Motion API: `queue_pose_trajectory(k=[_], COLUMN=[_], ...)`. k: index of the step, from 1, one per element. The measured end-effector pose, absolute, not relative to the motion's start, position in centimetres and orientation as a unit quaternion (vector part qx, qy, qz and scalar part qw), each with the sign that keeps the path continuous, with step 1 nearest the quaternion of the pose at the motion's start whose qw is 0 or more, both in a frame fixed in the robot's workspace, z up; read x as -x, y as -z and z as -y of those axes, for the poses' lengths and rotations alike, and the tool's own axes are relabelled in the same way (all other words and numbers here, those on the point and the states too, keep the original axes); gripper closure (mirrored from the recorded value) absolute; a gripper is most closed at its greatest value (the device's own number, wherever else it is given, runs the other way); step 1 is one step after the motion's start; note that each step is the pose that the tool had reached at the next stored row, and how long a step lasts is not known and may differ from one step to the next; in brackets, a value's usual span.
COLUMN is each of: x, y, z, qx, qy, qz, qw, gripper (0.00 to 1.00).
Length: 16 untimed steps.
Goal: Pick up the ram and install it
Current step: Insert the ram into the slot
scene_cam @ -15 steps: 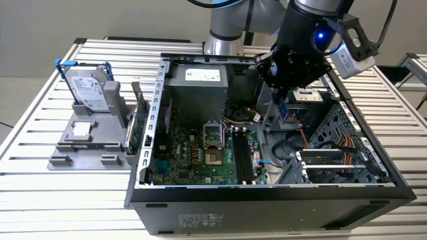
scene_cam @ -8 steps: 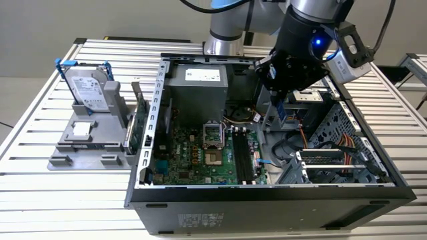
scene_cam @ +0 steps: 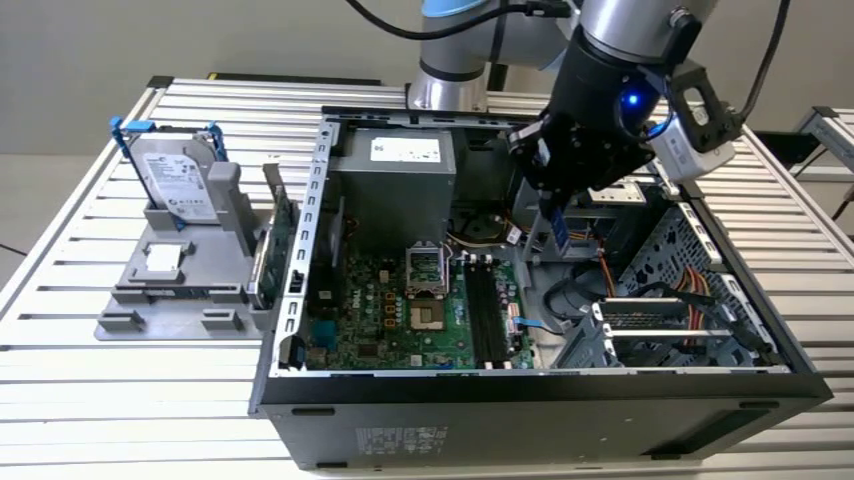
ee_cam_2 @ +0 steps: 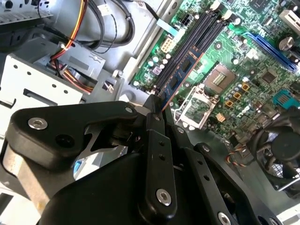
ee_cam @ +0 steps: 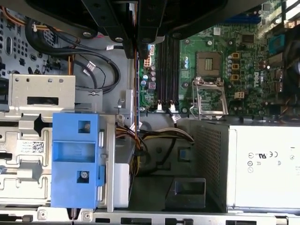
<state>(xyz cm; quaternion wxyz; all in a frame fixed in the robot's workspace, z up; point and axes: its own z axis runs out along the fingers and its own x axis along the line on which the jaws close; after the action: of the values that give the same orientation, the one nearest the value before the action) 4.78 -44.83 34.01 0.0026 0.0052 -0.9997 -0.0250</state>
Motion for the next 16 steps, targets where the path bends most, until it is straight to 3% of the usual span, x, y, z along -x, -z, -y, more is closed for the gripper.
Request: queue_pose_trajectory(k=[16], x=[-4.73], y=[-33.69], z=[45.12], qx=[-0.002], qy=[0.025], qz=[1.000], qw=[0.003], gripper=[1.00])
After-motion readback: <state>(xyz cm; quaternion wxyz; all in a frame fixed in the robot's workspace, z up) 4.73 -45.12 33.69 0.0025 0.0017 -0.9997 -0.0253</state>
